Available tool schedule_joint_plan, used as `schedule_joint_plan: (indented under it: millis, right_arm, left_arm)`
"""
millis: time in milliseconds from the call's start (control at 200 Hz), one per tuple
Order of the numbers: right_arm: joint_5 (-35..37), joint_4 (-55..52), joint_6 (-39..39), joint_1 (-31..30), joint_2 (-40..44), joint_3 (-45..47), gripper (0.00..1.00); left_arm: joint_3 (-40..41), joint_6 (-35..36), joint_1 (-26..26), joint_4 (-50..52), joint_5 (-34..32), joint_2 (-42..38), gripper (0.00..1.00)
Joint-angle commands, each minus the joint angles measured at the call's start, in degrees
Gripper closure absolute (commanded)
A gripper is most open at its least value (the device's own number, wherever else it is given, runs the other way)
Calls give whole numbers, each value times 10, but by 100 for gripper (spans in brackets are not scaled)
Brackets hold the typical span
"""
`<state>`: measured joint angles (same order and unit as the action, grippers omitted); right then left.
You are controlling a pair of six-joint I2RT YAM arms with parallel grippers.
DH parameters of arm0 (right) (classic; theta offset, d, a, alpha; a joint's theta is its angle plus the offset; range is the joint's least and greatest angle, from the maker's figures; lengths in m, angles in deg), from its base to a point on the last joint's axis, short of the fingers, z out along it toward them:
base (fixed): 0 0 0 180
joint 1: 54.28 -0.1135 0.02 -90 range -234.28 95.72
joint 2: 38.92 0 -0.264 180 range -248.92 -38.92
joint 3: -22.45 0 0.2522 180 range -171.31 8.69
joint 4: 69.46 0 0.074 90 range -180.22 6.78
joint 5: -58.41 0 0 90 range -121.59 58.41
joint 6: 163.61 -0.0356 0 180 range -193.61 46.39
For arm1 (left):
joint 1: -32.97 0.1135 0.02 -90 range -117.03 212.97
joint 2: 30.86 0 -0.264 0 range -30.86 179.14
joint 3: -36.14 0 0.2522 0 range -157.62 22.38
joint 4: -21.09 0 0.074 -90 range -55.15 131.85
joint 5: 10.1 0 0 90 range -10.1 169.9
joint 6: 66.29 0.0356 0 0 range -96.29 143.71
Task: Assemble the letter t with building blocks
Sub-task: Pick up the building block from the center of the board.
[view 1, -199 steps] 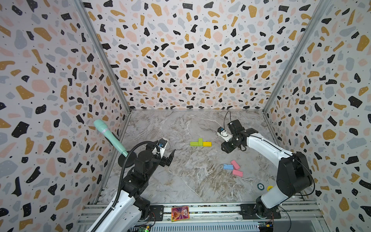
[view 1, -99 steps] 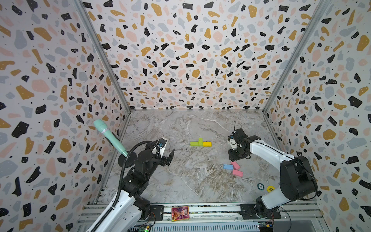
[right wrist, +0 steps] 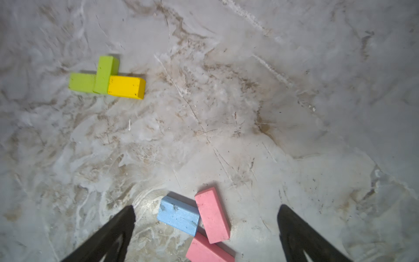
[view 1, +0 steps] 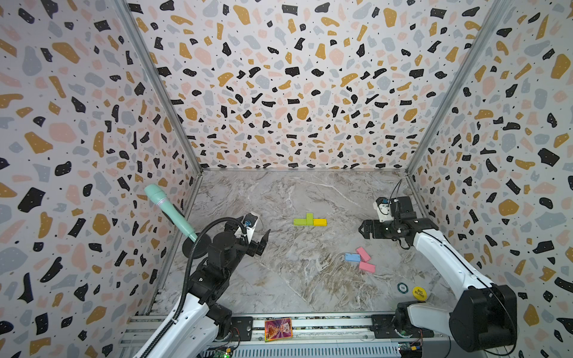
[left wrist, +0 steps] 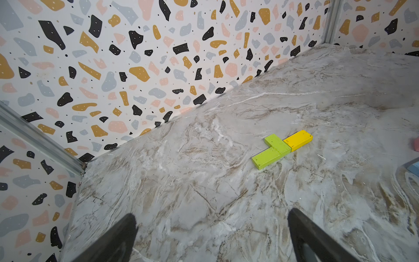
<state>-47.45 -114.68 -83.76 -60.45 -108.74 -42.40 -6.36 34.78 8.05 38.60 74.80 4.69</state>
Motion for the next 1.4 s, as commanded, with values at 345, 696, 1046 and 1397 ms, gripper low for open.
schedule_joint_plan:
  millis: [345, 696, 1046, 1397]
  right_arm:
    - [-26, -33, -11, 26, -3, -31, 1]
    - [-100, 86, -104, 34, 42, 70, 2]
    - [76, -43, -70, -55, -47, 10, 3]
    - [89, -16, -77, -91, -58, 53, 35]
  left_arm:
    - [0, -4, -3, -24, -20, -18, 1]
    - [3, -5, -2, -23, -32, -29, 1]
    - [3, -6, -3, -24, -34, -29, 1]
    - [2, -13, -2, -27, -42, -28, 0]
